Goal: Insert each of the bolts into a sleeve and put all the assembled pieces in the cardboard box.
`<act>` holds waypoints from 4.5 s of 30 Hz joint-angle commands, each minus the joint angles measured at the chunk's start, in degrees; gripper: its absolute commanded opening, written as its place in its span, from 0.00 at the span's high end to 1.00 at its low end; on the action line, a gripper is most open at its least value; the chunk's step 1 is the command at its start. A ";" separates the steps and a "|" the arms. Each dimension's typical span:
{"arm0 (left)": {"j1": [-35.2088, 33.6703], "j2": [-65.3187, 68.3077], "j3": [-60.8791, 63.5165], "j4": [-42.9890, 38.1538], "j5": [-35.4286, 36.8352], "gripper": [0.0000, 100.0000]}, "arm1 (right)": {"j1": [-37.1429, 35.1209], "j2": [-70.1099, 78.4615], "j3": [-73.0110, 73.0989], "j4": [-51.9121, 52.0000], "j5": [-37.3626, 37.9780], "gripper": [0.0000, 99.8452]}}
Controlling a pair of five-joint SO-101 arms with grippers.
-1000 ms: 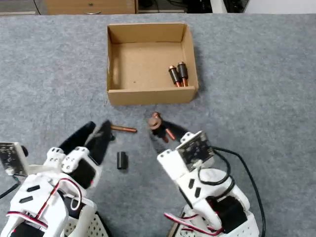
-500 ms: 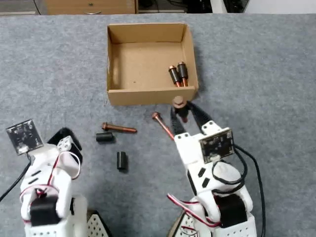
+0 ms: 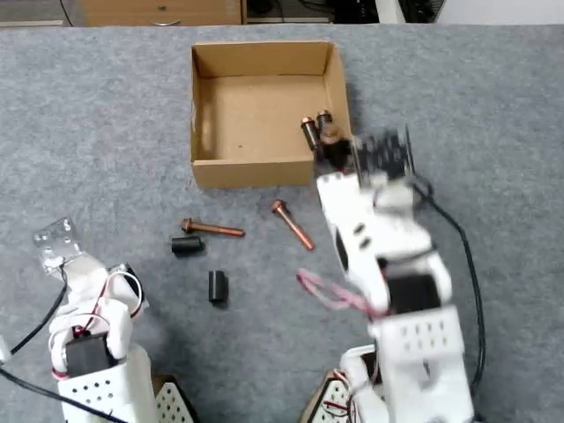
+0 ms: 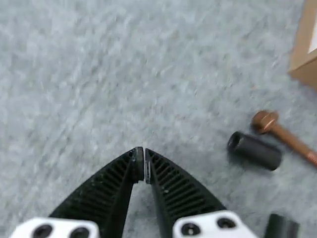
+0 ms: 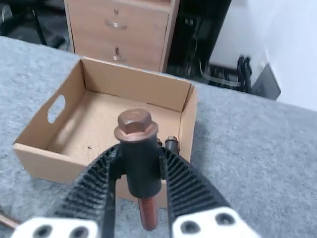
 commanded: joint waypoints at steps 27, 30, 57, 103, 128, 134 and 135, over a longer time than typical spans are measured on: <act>-4.13 0.04 3.69 -8.44 5.10 0.98 | 1.63 96.31 -81.63 10.90 0.18 1.00; -4.13 0.13 3.69 -8.44 5.10 0.98 | 1.63 102.29 -86.81 10.90 0.18 1.00; -4.04 0.13 3.69 -8.35 5.10 0.98 | 1.36 111.52 -134.29 57.58 0.26 0.85; 0.62 0.22 3.69 -4.57 5.10 0.98 | -19.38 22.11 -41.63 58.99 -29.98 0.85; -10.73 -0.22 3.69 -11.60 5.63 0.98 | -40.57 62.99 -47.16 43.87 -40.00 0.85; -23.47 -0.31 3.69 -7.12 9.76 0.98 | -41.10 67.47 -48.92 43.87 -41.85 0.85; -24.88 -0.31 3.69 -6.68 9.85 0.98 | -41.01 68.70 -48.92 43.87 -42.37 0.85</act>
